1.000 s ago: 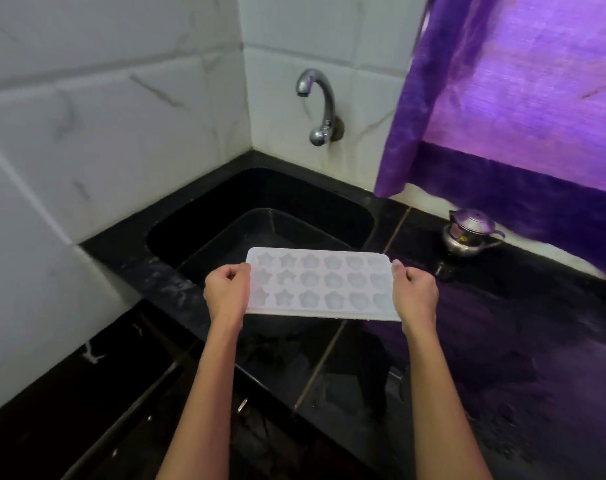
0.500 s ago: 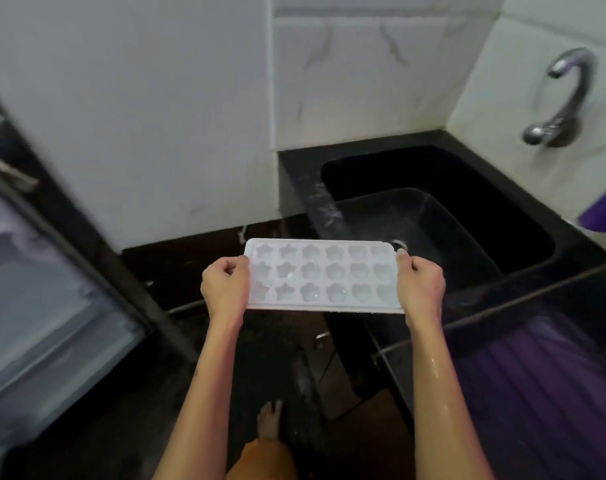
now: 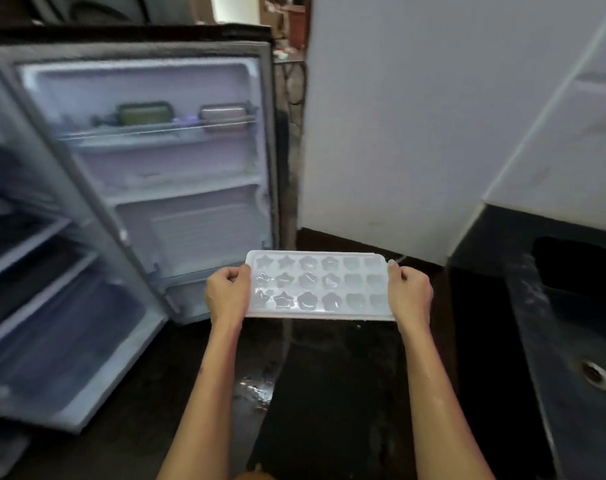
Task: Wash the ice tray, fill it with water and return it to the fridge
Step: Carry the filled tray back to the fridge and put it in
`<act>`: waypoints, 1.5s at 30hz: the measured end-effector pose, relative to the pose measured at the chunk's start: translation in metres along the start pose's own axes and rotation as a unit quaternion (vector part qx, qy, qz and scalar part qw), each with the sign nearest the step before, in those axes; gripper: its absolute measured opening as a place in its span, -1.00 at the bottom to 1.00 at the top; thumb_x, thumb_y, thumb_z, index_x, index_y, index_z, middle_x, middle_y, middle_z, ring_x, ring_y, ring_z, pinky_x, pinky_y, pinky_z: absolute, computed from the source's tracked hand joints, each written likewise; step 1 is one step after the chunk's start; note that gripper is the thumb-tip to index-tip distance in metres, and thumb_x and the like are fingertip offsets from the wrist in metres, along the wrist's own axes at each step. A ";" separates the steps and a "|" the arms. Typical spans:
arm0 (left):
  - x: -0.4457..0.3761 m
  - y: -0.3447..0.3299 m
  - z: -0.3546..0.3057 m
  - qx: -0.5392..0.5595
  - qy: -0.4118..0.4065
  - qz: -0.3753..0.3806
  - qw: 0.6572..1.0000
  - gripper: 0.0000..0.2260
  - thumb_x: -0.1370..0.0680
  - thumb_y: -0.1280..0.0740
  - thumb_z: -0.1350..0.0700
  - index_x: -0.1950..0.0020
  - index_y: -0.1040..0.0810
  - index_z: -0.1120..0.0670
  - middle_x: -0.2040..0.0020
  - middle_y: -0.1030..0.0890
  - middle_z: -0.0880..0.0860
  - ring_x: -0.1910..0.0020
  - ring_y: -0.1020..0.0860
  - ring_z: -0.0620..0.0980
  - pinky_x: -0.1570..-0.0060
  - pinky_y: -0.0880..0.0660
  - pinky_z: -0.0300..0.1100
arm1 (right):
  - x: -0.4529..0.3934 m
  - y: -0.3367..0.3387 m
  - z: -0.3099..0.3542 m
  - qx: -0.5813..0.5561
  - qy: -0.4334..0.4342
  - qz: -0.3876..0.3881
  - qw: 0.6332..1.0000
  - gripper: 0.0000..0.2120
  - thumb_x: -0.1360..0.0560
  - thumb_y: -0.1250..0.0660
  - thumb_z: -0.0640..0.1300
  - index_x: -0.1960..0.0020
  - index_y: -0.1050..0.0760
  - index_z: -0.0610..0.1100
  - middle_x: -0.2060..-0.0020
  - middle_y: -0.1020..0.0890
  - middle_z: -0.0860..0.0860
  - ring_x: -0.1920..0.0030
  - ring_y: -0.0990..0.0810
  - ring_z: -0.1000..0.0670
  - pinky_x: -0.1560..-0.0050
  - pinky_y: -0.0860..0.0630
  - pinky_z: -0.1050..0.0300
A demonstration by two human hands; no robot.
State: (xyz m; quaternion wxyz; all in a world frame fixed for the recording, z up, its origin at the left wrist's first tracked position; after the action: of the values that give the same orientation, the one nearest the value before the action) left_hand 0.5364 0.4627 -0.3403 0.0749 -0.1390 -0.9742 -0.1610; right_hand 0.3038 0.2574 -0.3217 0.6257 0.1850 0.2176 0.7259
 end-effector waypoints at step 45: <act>-0.133 0.389 0.065 -0.026 0.155 -0.469 0.869 -0.84 -0.54 -0.33 0.06 -0.01 -0.60 0.12 0.20 -0.59 -0.02 0.20 -0.50 -0.14 0.28 -0.37 -0.30 | 0.169 -0.494 0.333 -0.046 0.269 0.471 0.839 -0.80 -0.49 -0.30 -0.06 0.15 -0.59 -0.17 0.32 -0.59 0.02 0.25 -0.54 -0.01 0.21 -0.39 0.14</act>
State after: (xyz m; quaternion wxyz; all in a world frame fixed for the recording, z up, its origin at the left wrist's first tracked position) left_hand 0.7712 0.8057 -0.3122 0.1369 0.3593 -0.8962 -0.2214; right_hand 0.8680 0.5131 -0.3144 0.1329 0.0339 0.2303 0.9634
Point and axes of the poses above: each hand's wrist, its own x-axis away from the middle knuckle, its own y-axis out of the back of the hand, z = x × y, the point moved 6 cm from there along -x, towards the middle knuckle
